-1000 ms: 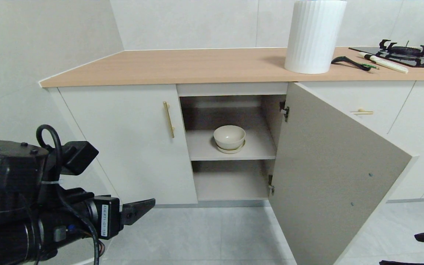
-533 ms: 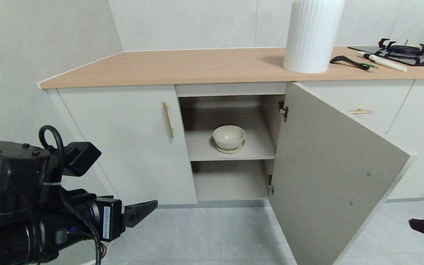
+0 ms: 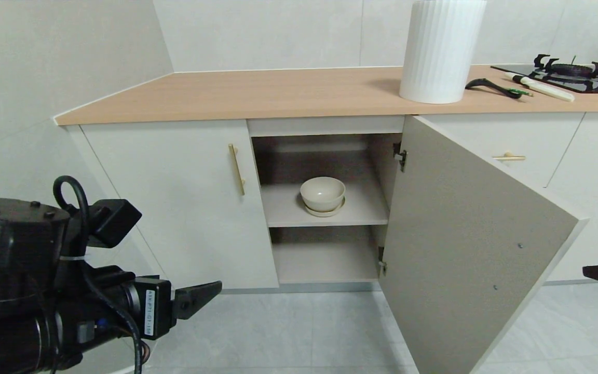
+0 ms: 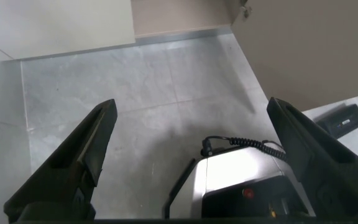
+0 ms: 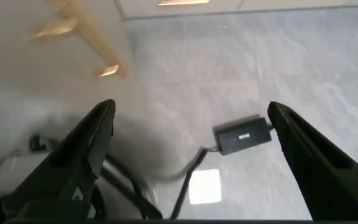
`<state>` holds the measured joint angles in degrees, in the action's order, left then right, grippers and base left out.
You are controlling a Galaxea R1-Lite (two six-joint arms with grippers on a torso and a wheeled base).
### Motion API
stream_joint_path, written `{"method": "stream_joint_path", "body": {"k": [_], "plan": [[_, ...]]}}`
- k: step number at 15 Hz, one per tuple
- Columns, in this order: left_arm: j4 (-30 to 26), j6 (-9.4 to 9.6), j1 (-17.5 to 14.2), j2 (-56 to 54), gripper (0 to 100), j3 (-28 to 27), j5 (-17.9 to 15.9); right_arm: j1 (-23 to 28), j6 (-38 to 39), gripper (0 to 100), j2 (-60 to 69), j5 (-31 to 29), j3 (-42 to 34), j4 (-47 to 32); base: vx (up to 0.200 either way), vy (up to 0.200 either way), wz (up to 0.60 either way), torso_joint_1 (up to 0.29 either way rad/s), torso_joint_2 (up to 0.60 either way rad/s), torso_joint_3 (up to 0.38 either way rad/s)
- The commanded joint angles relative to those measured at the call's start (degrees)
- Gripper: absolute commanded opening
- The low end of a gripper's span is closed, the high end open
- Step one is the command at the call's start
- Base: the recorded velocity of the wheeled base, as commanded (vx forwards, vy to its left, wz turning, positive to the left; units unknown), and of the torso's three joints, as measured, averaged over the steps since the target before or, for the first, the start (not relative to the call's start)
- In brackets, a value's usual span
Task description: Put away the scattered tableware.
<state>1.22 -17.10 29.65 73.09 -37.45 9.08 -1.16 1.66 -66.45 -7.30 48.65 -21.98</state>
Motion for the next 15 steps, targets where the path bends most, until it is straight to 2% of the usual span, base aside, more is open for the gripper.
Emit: {"method": "stream_joint_path", "body": {"k": [1, 7, 12, 15], "plan": [[0.0, -0.04, 0.0, -0.2, 100, -0.2, 0.1, 0.8, 0.8, 100, -3.3, -0.1, -0.4, 2.3, 0.0, 0.0, 0.0, 0.0, 0.0, 0.0], [0.0, -0.04, 0.0, -0.1, 100, -0.2, 0.1, 1.1, 4.5, 100, -6.9, -1.6, -4.4, 16.8, 0.0, 0.0, 0.0, 0.0, 0.0, 0.0], [0.0, -0.04, 0.0, -0.1, 100, -0.2, 0.0, 0.3, 6.9, 100, -8.6, -1.9, -5.9, 22.2, 0.0, 0.0, 0.0, 0.0, 0.0, 0.0], [0.0, -0.04, 0.0, -0.1, 100, -0.2, 0.0, -2.2, 8.5, 100, -9.4, -1.9, -7.2, 25.1, 0.0, 0.0, 0.0, 0.0, 0.0, 0.0]]}}
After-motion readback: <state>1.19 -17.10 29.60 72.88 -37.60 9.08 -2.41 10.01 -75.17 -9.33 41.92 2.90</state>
